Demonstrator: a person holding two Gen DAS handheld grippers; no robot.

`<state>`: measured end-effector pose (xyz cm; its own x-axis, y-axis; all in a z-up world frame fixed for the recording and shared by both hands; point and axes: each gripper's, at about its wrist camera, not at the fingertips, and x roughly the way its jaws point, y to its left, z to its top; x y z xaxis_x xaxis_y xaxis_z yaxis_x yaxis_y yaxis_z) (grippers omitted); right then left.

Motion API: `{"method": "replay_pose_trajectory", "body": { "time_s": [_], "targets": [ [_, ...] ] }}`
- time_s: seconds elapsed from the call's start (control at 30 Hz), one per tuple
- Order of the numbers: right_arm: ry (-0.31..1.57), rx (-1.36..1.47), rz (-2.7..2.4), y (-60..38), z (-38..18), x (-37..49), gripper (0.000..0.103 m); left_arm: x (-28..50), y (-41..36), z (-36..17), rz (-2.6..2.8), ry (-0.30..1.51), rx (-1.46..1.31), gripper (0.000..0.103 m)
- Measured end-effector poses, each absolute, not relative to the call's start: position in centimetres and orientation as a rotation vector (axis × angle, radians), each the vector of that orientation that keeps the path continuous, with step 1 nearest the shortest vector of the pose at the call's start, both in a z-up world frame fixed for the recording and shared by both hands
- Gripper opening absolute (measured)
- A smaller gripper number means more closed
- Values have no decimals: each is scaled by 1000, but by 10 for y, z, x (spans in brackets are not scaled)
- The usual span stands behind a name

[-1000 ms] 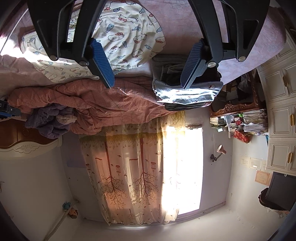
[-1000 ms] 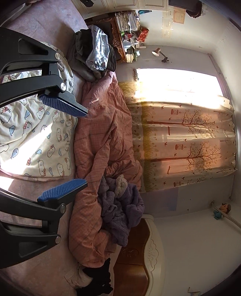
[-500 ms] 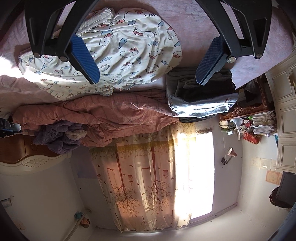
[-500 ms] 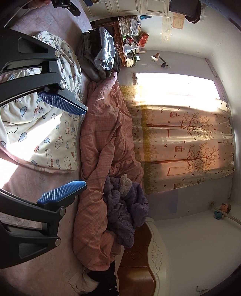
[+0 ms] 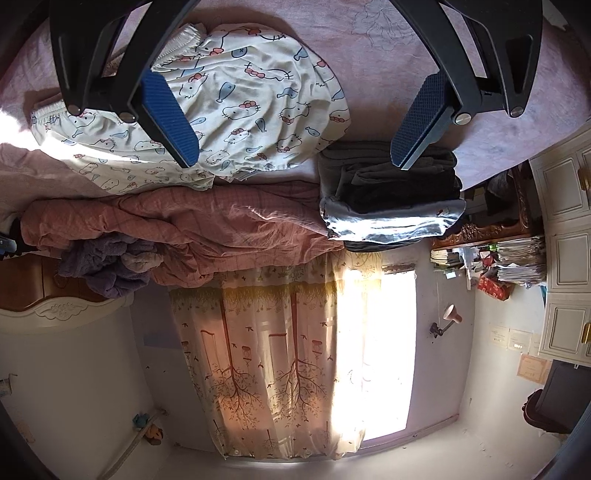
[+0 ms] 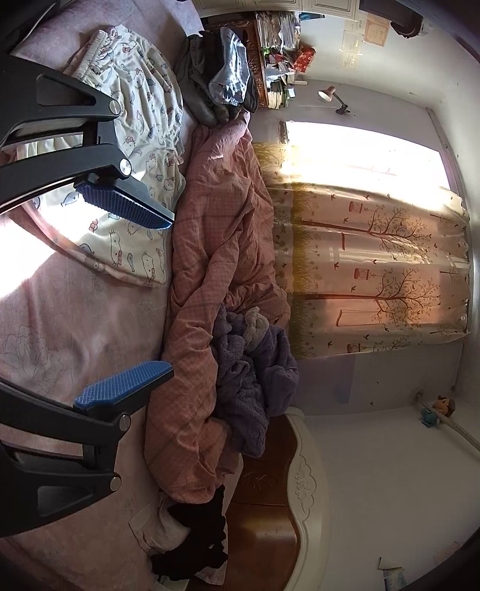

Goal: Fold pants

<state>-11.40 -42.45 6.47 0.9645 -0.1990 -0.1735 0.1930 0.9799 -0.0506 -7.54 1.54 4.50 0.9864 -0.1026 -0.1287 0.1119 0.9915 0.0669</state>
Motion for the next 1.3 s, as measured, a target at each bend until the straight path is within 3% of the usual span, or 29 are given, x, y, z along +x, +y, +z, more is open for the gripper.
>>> {"method": "replay_pose_trajectory", "body": {
  "time_s": [0.33,0.93,1.3],
  "targets": [
    [158,-38,-335,-468,104,-124,76,-67,27,48,-92,119,24,103],
    [344,168,-72,-343,-14,-101,76,-62,28,-1,-83,280,98,103],
    [409,301,-57,-323,-27,-80,76,-66,23,-21,-89,323,133,87]
  ]
}}
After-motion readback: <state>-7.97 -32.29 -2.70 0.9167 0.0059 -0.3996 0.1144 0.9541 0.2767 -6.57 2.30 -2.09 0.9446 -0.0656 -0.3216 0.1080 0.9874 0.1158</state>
